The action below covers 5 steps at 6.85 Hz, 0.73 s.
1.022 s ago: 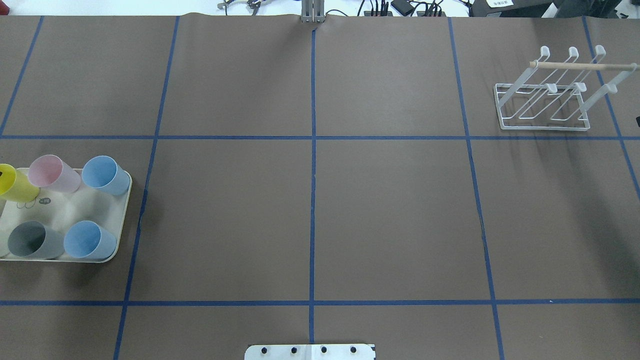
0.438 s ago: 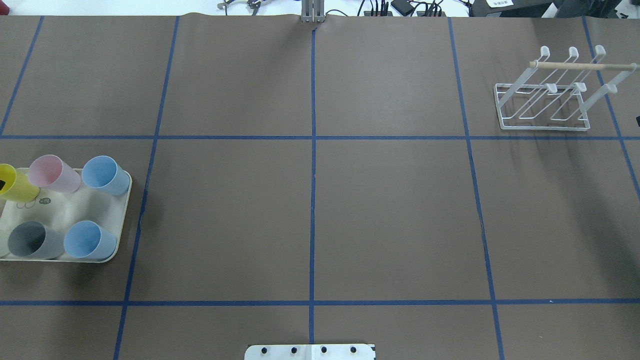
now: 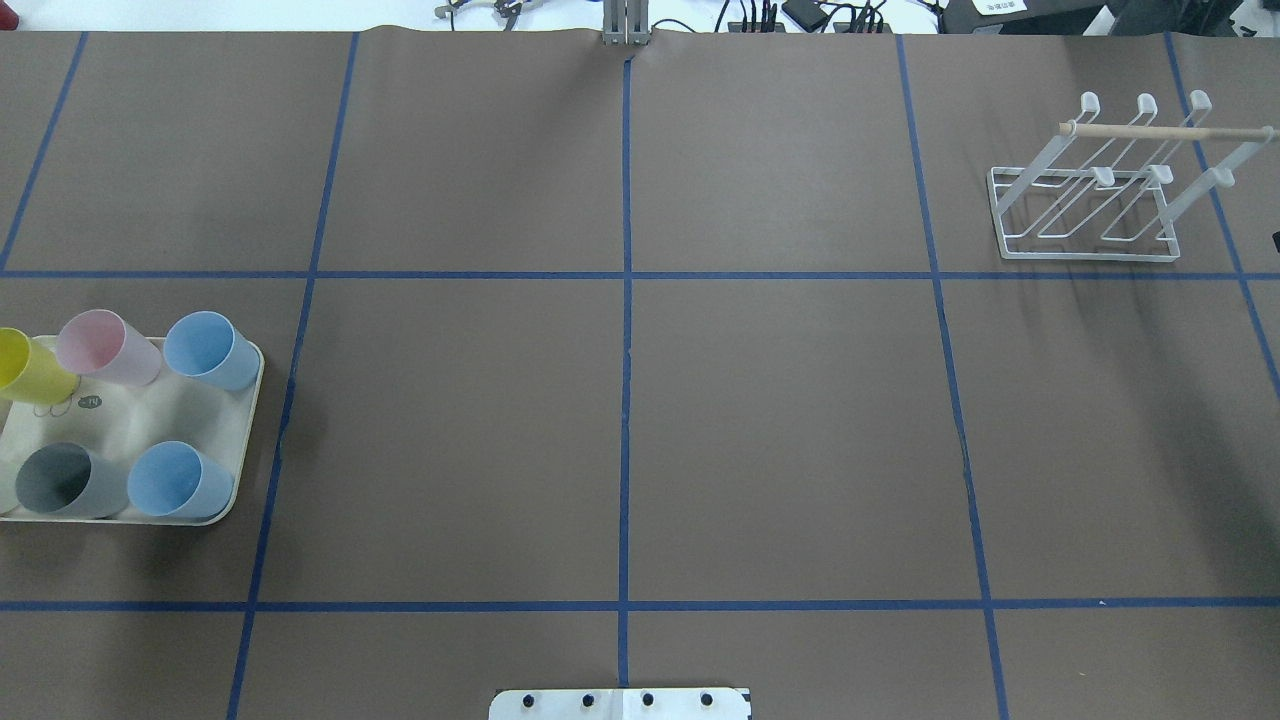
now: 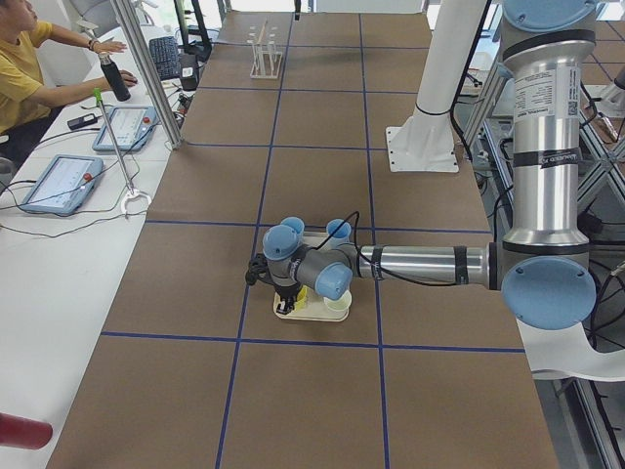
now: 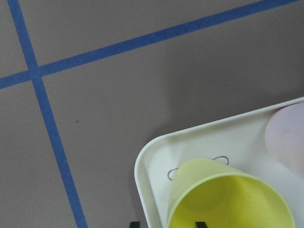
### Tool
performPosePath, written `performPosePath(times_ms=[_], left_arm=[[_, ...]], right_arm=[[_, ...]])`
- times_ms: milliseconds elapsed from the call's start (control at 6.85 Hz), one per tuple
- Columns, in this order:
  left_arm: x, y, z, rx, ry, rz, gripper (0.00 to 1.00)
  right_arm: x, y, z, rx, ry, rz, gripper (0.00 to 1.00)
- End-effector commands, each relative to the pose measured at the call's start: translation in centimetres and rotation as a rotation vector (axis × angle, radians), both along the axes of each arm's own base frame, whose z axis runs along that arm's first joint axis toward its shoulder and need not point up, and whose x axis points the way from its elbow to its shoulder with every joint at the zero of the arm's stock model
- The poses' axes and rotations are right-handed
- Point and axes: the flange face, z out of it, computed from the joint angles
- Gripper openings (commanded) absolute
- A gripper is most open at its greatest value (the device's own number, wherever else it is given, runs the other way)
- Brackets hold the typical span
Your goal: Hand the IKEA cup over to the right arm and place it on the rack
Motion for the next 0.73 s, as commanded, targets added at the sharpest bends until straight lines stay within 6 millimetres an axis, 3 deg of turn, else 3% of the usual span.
performPosePath(times_ms=[0,146,292,438,584], left_arm=[[-0.6,0.3,-2.0,0.035,0.013,-0.007,0.0],[-1.7,1.5,-2.6,0.045,0.009,-0.022,0.0],[-7.2,0.7,-3.3,0.063,0.01,-0.14,0.0],[-9.4,0.6,-6.4,0.121,0.014,-0.19,0.0],[-9.7,0.8,-9.9,0.164,0.008,-0.232,0.0]], right_arm=[[-0.1,0.0,-0.2,0.003,0.0,-0.001,0.99],[0.0,0.0,-0.2,0.002,0.0,0.002,0.99],[0.0,0.0,-0.2,0.0,-0.003,0.004,0.99],[0.0,-0.1,-0.5,-0.013,-0.012,0.018,0.99],[-0.2,-0.1,-1.9,0.006,-0.021,0.02,0.99]])
